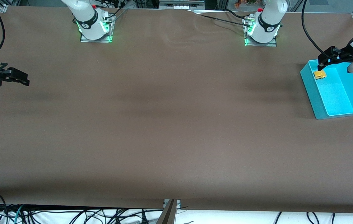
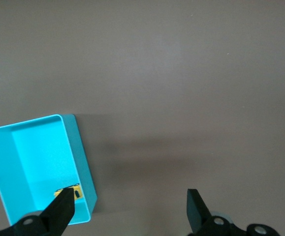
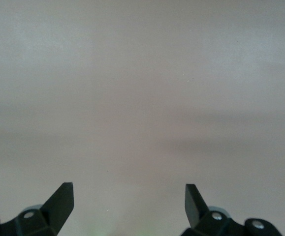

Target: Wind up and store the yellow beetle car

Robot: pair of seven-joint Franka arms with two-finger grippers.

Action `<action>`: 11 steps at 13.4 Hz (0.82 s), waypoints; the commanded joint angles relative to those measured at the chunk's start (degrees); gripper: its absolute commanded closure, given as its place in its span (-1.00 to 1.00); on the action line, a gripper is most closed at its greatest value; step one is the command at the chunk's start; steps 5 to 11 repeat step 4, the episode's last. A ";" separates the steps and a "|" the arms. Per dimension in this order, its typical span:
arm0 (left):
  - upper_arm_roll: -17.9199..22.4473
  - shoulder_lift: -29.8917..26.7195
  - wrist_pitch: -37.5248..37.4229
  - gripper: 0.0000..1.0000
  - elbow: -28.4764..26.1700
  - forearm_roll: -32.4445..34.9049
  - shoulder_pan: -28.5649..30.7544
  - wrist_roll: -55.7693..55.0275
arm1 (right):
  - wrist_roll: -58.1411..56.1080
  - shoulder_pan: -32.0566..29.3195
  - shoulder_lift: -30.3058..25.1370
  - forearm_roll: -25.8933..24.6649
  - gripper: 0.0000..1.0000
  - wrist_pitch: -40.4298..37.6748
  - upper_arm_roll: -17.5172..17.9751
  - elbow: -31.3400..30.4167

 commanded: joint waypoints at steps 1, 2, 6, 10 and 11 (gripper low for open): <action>0.44 0.67 -1.11 -1.00 1.58 -1.76 -0.53 -3.05 | 0.68 -0.22 0.33 0.85 -1.00 -0.26 0.21 1.04; 0.53 0.67 -1.11 -1.00 1.58 -1.67 -0.44 -3.14 | 0.68 -0.31 0.33 0.85 -1.00 -0.26 0.21 1.04; 0.53 0.67 -1.11 -1.00 1.58 -1.76 -0.35 -3.92 | 0.68 -0.22 0.33 0.85 -1.00 -0.26 0.21 1.04; 0.53 0.67 -1.11 -1.00 1.58 -1.76 -0.35 -3.92 | 0.68 -0.22 0.33 0.85 -1.00 -0.26 0.21 1.04; 0.53 0.67 -1.11 -1.00 1.58 -1.76 -0.35 -3.92 | 0.68 -0.22 0.33 0.85 -1.00 -0.26 0.21 1.04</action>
